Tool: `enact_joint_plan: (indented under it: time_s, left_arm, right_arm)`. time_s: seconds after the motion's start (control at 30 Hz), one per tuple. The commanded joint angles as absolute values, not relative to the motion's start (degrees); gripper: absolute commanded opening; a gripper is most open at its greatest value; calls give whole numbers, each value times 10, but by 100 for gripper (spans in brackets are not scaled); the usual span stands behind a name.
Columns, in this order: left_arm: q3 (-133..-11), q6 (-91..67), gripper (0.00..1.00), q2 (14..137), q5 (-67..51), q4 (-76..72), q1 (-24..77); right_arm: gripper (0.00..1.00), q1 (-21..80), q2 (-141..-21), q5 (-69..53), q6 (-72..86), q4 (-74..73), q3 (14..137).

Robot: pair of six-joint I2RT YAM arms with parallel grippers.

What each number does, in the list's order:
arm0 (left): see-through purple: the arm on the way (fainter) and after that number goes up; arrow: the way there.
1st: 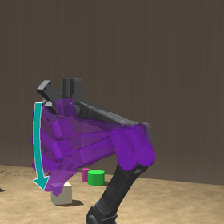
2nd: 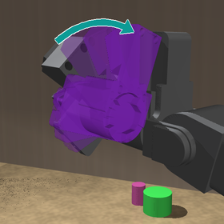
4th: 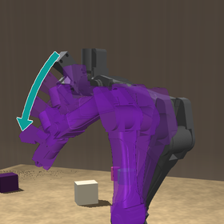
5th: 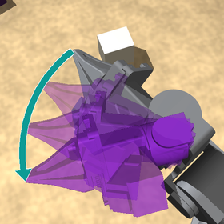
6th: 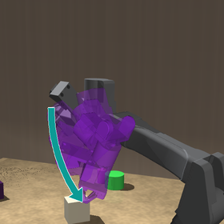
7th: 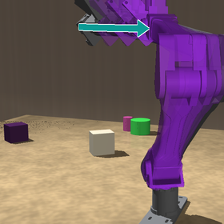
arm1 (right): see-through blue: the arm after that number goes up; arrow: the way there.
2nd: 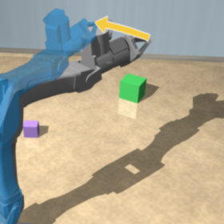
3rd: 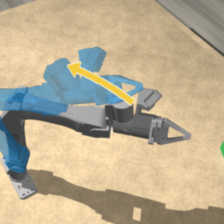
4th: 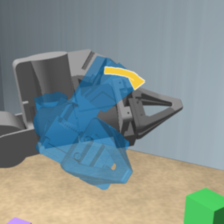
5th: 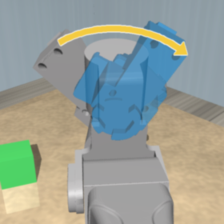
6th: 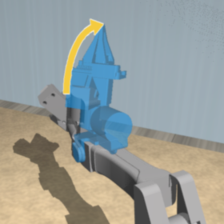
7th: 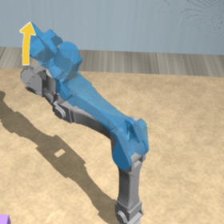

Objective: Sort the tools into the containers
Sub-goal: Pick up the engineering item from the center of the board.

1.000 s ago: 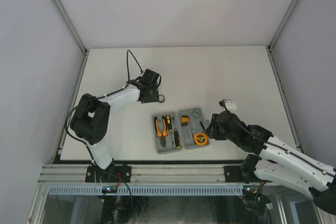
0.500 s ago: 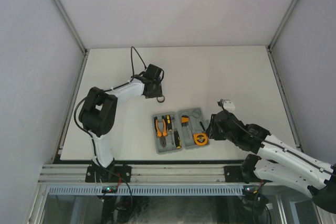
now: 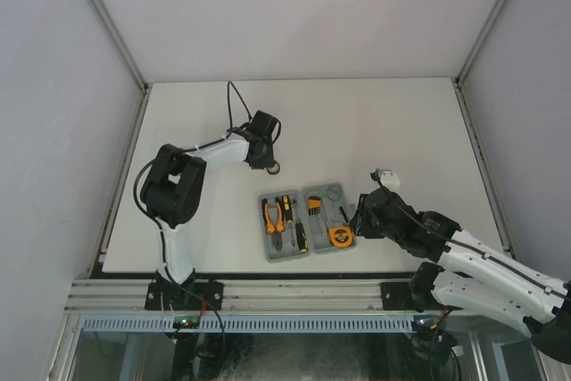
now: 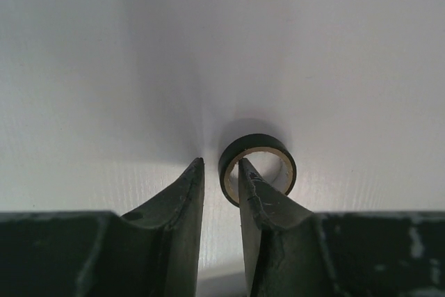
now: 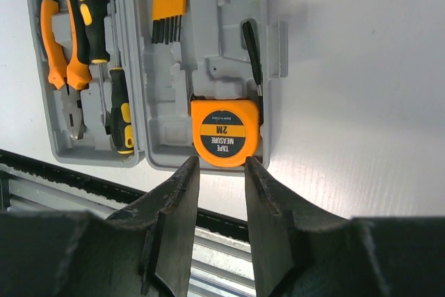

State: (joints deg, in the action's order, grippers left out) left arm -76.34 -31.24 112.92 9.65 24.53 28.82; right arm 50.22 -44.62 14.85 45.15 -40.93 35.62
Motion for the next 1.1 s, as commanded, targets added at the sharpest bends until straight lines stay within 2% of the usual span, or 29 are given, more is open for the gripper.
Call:
enact_joint_plan:
  time_s: [0.0, 0.1, 0.33, 0.57, 0.83, 1.07]
  left_arm:
    - [-794, -302, 28, 1143, 85, 236, 284]
    - [-791, -302, 23, 1143, 88, 234, 284]
    - [-777, -303, 0, 1106, 99, 230, 284]
    - [-739, -297, 0, 1019, 107, 226, 296]
    - [-699, -276, 0, 930, 126, 234, 367]
    - [-665, -306, 0, 877, 155, 244, 464]
  right_arm:
    - [32, 500, -433, 154, 448, -398, 377]
    - [32, 500, -431, 156, 447, -397, 378]
    - [32, 499, -415, 163, 450, -401, 378]
    - [32, 499, -387, 182, 451, -409, 377]
    - [32, 481, -367, 189, 450, -419, 394]
    - [30, 421, -395, 79, 453, -327, 394]
